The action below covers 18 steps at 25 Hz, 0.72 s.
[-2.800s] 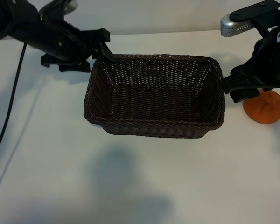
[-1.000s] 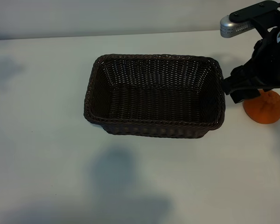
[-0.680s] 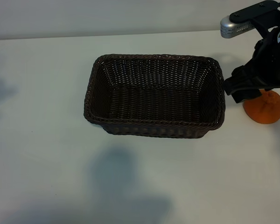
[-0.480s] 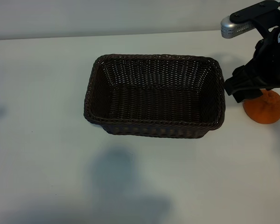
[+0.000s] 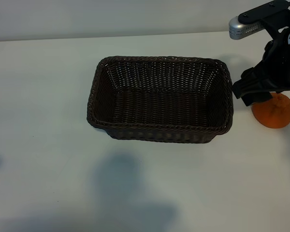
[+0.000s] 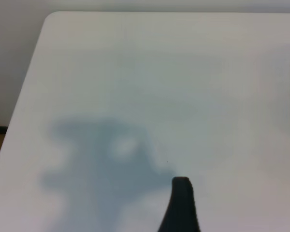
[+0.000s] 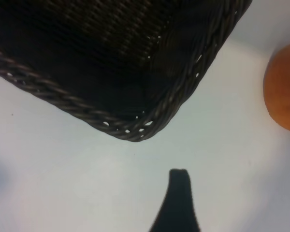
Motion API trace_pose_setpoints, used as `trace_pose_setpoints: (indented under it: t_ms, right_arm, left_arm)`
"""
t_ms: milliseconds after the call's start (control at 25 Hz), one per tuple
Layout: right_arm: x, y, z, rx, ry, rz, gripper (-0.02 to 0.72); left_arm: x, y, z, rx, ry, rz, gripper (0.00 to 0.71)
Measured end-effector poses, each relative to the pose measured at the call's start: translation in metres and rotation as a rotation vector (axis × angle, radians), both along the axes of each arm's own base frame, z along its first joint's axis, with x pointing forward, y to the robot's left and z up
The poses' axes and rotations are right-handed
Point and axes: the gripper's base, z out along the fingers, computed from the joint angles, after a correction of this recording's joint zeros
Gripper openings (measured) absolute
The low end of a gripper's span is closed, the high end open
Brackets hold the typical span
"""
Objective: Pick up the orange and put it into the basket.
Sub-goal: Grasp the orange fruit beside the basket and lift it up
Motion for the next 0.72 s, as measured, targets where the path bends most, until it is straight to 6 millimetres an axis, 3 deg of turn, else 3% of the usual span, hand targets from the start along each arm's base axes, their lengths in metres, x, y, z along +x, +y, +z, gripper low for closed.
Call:
trace_pose_setpoints:
  t_ms: [480, 720]
  right_arm:
    - [0.0, 0.0, 0.0, 0.0, -0.001, 0.001, 0.581]
    - [0.0, 0.0, 0.0, 0.0, -0.001, 0.001, 0.581]
  left_arm:
    - [-0.052, -0.008, -0.066, -0.042, -0.099, -0.037, 0.596]
    - [-0.056, -0.009, -0.096, -0.066, -0.02, -0.033, 0.596]
